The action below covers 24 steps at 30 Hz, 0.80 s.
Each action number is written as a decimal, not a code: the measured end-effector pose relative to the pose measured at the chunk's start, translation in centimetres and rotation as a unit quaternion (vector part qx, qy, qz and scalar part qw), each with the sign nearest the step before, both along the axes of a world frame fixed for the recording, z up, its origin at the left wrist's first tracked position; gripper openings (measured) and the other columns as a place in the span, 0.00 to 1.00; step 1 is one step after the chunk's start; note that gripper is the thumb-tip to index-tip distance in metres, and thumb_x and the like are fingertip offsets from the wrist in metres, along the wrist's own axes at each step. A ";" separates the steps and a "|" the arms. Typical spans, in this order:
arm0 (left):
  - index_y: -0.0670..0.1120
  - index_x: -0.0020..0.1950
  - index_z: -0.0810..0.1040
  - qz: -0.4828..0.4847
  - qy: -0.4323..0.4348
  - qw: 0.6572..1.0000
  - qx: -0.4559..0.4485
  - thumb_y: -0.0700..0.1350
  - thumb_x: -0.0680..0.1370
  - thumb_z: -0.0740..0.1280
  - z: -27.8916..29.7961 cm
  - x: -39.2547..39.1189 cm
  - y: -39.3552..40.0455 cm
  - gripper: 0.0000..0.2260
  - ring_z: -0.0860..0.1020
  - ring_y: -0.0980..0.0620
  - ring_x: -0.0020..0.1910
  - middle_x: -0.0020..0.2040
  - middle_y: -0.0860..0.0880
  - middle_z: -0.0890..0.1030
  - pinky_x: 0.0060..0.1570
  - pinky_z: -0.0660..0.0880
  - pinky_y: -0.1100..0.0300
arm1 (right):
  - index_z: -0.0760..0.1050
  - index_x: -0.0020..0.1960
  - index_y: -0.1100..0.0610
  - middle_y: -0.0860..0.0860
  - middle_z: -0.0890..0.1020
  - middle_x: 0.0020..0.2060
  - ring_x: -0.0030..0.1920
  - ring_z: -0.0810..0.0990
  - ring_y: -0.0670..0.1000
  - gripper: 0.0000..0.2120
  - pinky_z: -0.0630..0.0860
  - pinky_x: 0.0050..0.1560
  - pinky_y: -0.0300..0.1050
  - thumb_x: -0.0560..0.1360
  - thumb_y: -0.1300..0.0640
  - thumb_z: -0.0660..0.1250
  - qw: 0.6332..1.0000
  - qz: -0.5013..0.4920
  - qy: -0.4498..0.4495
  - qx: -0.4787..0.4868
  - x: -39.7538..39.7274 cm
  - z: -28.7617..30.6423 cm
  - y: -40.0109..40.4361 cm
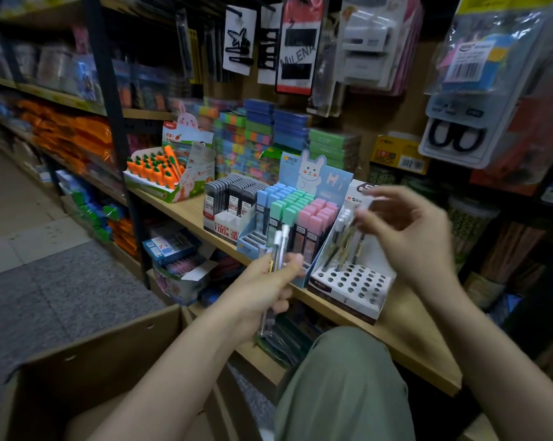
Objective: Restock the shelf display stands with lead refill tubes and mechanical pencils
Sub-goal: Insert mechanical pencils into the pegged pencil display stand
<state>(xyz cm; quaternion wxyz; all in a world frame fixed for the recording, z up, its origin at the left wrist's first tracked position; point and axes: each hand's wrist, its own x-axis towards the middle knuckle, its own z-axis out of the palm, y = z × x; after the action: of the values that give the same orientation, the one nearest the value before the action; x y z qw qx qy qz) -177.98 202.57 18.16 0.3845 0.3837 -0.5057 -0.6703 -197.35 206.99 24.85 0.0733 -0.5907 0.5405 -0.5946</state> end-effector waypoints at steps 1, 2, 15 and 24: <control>0.45 0.55 0.78 0.011 0.002 0.999 0.039 0.52 0.78 0.68 -0.2 0.2 -0.1 0.12 0.67 0.58 0.26 0.43 0.48 0.78 0.23 0.64 0.65 | 0.81 0.52 0.46 0.46 0.85 0.41 0.41 0.85 0.44 0.12 0.82 0.45 0.42 0.71 0.59 0.75 0.999 -0.030 0.013 -0.025 -1.0 0.3 -0.2; 0.43 0.57 0.77 0.016 0.018 0.997 0.076 0.50 0.78 0.67 -0.4 0.3 -0.1 0.12 0.68 0.58 0.26 0.43 0.47 0.78 0.22 0.64 0.64 | 0.80 0.52 0.46 0.44 0.84 0.41 0.41 0.84 0.42 0.12 0.82 0.45 0.40 0.72 0.59 0.75 0.997 -0.056 0.026 -0.038 -1.7 0.4 -0.3; 0.48 0.59 0.75 0.019 0.079 0.990 0.111 0.47 0.82 0.61 -1.2 0.9 0.6 0.08 0.75 0.53 0.32 0.39 0.47 0.82 0.31 0.74 0.60 | 0.81 0.54 0.52 0.44 0.83 0.45 0.46 0.83 0.40 0.10 0.80 0.50 0.41 0.73 0.60 0.73 0.991 -0.115 0.073 -0.019 -3.3 -3.8 -2.3; 0.50 0.60 0.74 0.001 0.063 0.995 0.079 0.42 0.84 0.57 -2.5 0.5 0.4 0.09 0.71 0.56 0.30 0.35 0.51 0.74 0.32 0.70 0.60 | 0.82 0.53 0.53 0.49 0.83 0.46 0.43 0.83 0.45 0.11 0.78 0.49 0.39 0.71 0.58 0.75 0.977 -0.164 0.134 0.009 -3.5 -2.7 -4.3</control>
<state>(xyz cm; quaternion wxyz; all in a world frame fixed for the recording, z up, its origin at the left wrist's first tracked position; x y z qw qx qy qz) -177.45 202.98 15.67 0.3845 0.3701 -0.4261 -0.7305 -200.82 202.74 22.18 -0.0925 -0.5674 0.6405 -0.5091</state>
